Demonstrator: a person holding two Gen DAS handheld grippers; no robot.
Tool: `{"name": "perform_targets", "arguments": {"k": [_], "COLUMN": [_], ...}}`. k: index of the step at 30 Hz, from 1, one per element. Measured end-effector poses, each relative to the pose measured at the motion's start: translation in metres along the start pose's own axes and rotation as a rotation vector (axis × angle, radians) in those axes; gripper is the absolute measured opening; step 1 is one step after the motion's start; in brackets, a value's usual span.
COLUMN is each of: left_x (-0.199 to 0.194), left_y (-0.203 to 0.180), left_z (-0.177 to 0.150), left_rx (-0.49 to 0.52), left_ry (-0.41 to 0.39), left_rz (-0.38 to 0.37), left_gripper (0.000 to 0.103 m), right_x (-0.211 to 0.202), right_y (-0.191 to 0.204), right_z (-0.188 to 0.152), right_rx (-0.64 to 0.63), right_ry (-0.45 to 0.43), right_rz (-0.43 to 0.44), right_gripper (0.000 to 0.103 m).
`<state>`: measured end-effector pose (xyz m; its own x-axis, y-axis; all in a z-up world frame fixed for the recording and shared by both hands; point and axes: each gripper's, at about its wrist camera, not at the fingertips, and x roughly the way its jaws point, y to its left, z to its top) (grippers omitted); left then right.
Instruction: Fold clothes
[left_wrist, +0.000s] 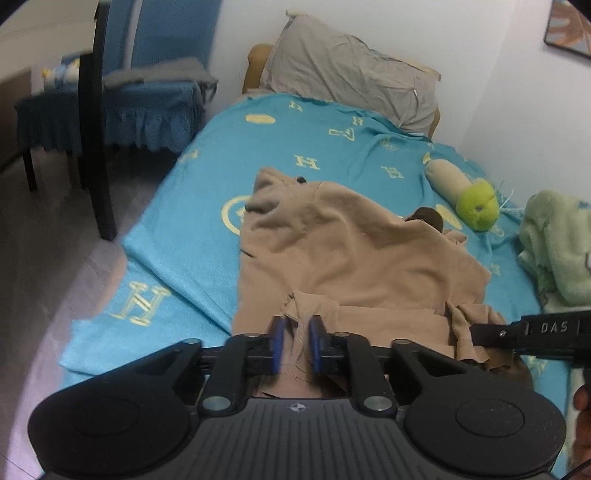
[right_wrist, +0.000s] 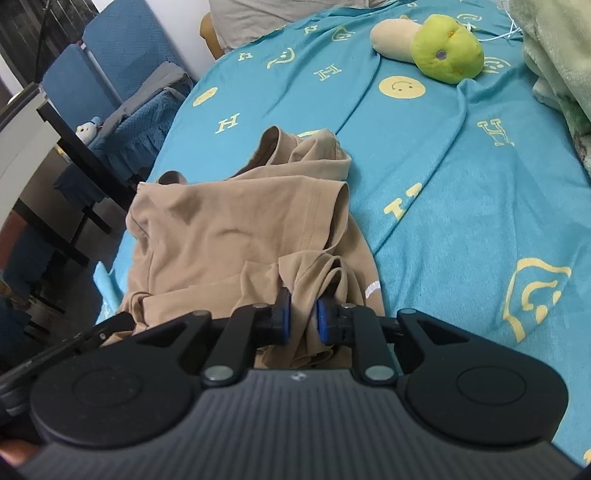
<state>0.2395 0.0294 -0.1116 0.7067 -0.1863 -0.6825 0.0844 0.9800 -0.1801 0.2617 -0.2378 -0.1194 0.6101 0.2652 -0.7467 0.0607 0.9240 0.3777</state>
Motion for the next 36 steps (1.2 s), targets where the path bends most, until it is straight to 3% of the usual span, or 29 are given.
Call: {"name": "perform_targets", "arguments": {"k": [1, 2, 3, 4, 5, 10, 14, 19, 21, 25, 26, 27, 29, 31, 33, 36], "left_x": [-0.004, -0.008, -0.014, -0.019, -0.023, -0.04, -0.047, -0.043, -0.039, -0.033, -0.032, -0.031, -0.03, -0.031, -0.034, -0.045], "left_y": [-0.003, -0.006, -0.009, -0.011, -0.014, -0.023, -0.026, -0.015, -0.012, -0.01, -0.01, -0.01, -0.013, -0.013, -0.013, -0.004], "left_z": [0.001, 0.0, 0.0, -0.001, -0.001, -0.01, -0.021, -0.03, -0.032, -0.036, -0.037, -0.038, -0.041, -0.044, -0.045, -0.041], "left_rx": [0.016, 0.029, 0.039, 0.048, 0.056, 0.086, 0.127, 0.089, 0.083, 0.089, 0.089, 0.092, 0.114, 0.121, 0.114, 0.04], "left_ry": [-0.007, -0.013, -0.019, -0.024, -0.027, -0.021, -0.007, 0.036, 0.05, 0.068, 0.074, 0.077, 0.078, 0.069, 0.055, 0.026], "left_rz": [0.009, 0.008, 0.003, -0.002, -0.007, -0.002, 0.013, 0.016, 0.029, 0.04, 0.038, 0.036, 0.035, 0.04, 0.046, 0.03], "left_gripper": [0.044, 0.049, 0.054, 0.057, 0.059, 0.076, 0.08, 0.079, 0.077, 0.068, 0.067, 0.063, 0.051, 0.032, 0.02, 0.013], "right_x": [-0.001, -0.003, -0.006, -0.01, -0.015, -0.042, -0.059, -0.058, -0.051, -0.036, -0.032, -0.029, -0.023, -0.024, -0.026, -0.033], "right_y": [0.0, 0.001, 0.002, 0.003, 0.004, 0.006, -0.006, -0.018, -0.02, -0.017, -0.016, -0.014, -0.014, -0.014, -0.015, -0.019], "right_z": [0.0, 0.001, 0.002, 0.001, -0.001, -0.009, -0.017, -0.024, -0.027, -0.033, -0.035, -0.037, -0.04, -0.041, -0.041, -0.041], "right_rx": [-0.003, -0.007, -0.012, -0.009, -0.008, -0.018, 0.006, 0.015, 0.014, -0.02, -0.034, -0.046, -0.058, -0.064, -0.06, -0.034], "right_ry": [0.004, 0.003, 0.001, -0.007, -0.022, -0.093, -0.118, -0.076, -0.05, -0.012, -0.005, 0.0, 0.013, 0.004, -0.005, -0.035], "right_rz": [0.006, 0.022, 0.037, 0.055, 0.062, 0.051, 0.016, -0.02, -0.02, -0.034, -0.04, -0.046, -0.052, -0.053, -0.052, -0.078], "right_gripper": [0.025, 0.038, 0.057, 0.068, 0.086, 0.087, 0.087, 0.086, 0.075, 0.07, 0.062, 0.048, 0.038, 0.034, 0.022, 0.011]}}
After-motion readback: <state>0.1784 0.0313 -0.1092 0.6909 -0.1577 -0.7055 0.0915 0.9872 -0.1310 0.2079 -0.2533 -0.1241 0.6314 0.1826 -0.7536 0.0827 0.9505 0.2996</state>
